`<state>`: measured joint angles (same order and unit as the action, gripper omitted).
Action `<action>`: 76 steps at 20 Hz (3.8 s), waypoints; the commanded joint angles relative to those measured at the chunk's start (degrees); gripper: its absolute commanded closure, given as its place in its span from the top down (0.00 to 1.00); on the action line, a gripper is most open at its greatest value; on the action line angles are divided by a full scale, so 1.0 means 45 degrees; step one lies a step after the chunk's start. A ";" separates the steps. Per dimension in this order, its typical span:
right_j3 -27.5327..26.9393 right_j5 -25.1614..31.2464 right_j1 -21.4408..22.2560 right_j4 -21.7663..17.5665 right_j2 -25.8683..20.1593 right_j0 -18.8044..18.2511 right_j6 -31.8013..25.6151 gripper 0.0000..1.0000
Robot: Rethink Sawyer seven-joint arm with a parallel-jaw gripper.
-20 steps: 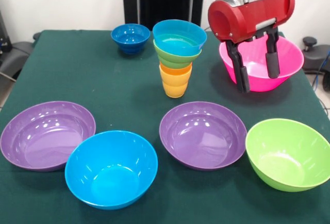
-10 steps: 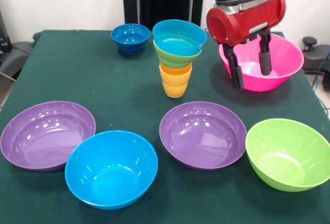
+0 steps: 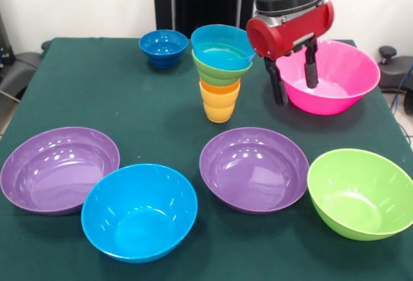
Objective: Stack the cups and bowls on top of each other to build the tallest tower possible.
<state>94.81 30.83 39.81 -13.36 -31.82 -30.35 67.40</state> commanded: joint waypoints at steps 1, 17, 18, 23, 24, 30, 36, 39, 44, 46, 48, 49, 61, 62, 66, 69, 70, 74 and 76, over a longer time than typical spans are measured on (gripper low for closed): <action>0.1318 -0.0708 -0.0182 -0.1101 0.0538 -0.0023 0.0953 1.00; 0.2218 -0.0960 0.0515 -0.1146 0.0283 0.0563 0.1296 1.00; 0.2300 -0.1283 0.0532 -0.1397 0.0334 0.0644 0.1262 1.00; 0.2373 -0.2079 0.0324 -0.1961 0.0540 0.0882 0.1137 1.00; 0.2390 -0.2329 0.0218 -0.2184 0.0589 0.0971 0.1074 1.00; 0.2397 -0.3738 -0.0275 -0.3170 0.1224 0.1593 0.1402 1.00; 0.2275 -0.4152 -0.0409 -0.3674 0.1703 0.2060 0.1358 1.00; 0.2459 -0.4147 -0.0521 -0.3772 0.1522 0.1851 0.1114 1.00; 0.2874 -0.4243 -0.0462 -0.4214 0.1370 0.1549 0.0818 1.00; 0.2977 -0.4346 -0.0502 -0.4405 0.1349 0.1468 0.0782 1.00; 0.3082 -0.4517 -0.0592 -0.4608 0.1334 0.1399 0.0784 1.00; 0.3100 -0.4557 -0.0621 -0.4678 0.1345 0.1394 0.0809 1.00; 0.3155 -0.5692 -0.1587 -0.5461 0.1844 0.1524 0.1421 1.00; 0.3129 -0.5856 -0.1663 -0.5493 0.2018 0.1669 0.1541 1.00; 0.3148 -0.5916 -0.1800 -0.5483 0.2254 0.1847 0.1584 1.00; 0.3276 -0.5784 -0.1822 -0.5362 0.2257 0.1876 0.1563 1.00; 0.3339 -0.5796 -0.1789 -0.5309 0.2333 0.1986 0.1636 1.00; 0.3512 -0.5892 -0.1645 -0.5163 0.2552 0.2370 0.1846 1.00; 0.3602 -0.5852 -0.1463 -0.4984 0.2701 0.2634 0.2007 1.00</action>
<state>108.19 5.58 34.14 -33.39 -21.16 -20.86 67.41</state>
